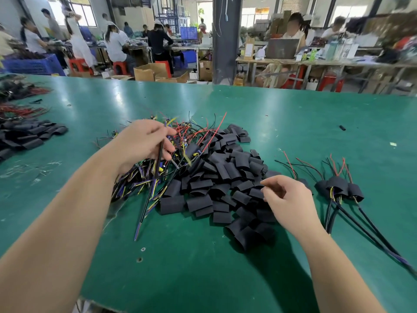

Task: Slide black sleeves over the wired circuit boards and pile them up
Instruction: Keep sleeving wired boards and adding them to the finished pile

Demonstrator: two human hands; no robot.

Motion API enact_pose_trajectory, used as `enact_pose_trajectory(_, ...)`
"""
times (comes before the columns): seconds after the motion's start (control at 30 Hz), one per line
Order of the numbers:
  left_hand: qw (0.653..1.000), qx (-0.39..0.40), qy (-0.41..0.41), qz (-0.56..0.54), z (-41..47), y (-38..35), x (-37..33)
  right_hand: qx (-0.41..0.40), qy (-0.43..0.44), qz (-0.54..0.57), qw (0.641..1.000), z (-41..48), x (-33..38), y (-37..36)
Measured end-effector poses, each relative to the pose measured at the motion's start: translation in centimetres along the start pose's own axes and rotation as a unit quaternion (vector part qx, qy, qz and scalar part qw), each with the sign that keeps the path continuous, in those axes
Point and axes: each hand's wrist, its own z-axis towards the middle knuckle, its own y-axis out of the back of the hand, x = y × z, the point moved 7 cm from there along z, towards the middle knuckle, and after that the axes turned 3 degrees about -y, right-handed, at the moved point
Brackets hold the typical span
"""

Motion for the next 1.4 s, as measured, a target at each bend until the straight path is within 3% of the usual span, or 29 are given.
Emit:
enact_pose_trajectory(0.13,0.989,0.120,-0.011,0.080,-1.8,-2.6,0.5,0.033,-0.041,0.078,0.996,-0.1,0.1,-0.6)
enact_pose_trajectory(0.3,0.976,0.157,0.103,0.113,-2.7,-4.6,3.9,0.048,-0.065,0.072,0.994,-0.4,-0.2,-1.0)
enact_pose_trajectory(0.4,0.957,0.127,0.167,0.200,-2.5,-4.7,5.6,0.067,-0.072,0.056,0.994,-0.6,-0.2,-1.5)
enact_pose_trajectory(0.5,0.950,0.039,0.182,0.249,-2.3,-3.2,5.7,0.070,-0.066,0.040,0.995,-0.7,-0.1,-1.5)
enact_pose_trajectory(0.63,0.942,-0.008,0.127,0.309,-1.8,-2.0,4.5,0.069,-0.065,0.032,0.995,-0.7,0.0,-1.4)
enact_pose_trajectory(0.77,0.984,-0.083,-0.050,0.152,-1.9,-1.8,1.3,0.072,-0.070,0.037,0.994,-0.7,-0.1,-1.5)
enact_pose_trajectory(0.9,0.976,-0.032,-0.154,0.152,-2.5,-3.0,-1.0,0.097,-0.092,0.132,0.982,-0.8,0.0,-2.2)
enact_pose_trajectory(0.97,0.976,0.009,-0.172,0.133,-3.1,-4.3,-1.7,0.151,-0.112,0.236,0.953,-1.3,0.4,-3.0)
enact_pose_trajectory(1.1,0.975,0.079,-0.199,0.057,-4.8,-7.3,-2.9,0.317,-0.117,0.436,0.834,-3.3,2.4,-5.0)
enact_pose_trajectory(1.2,0.972,0.088,-0.210,0.060,-5.2,-8.8,-3.2,0.347,-0.078,0.509,0.784,-3.6,3.7,-4.6)
enact_pose_trajectory(1.27,0.971,0.083,-0.209,0.082,-5.2,-9.2,-3.1,0.311,-0.077,0.531,0.784,-3.2,3.8,-4.3)
enact_pose_trajectory(1.4,0.976,0.096,-0.181,0.067,-4.9,-10.0,-2.0,0.210,-0.084,0.510,0.830,-2.2,3.1,-3.9)
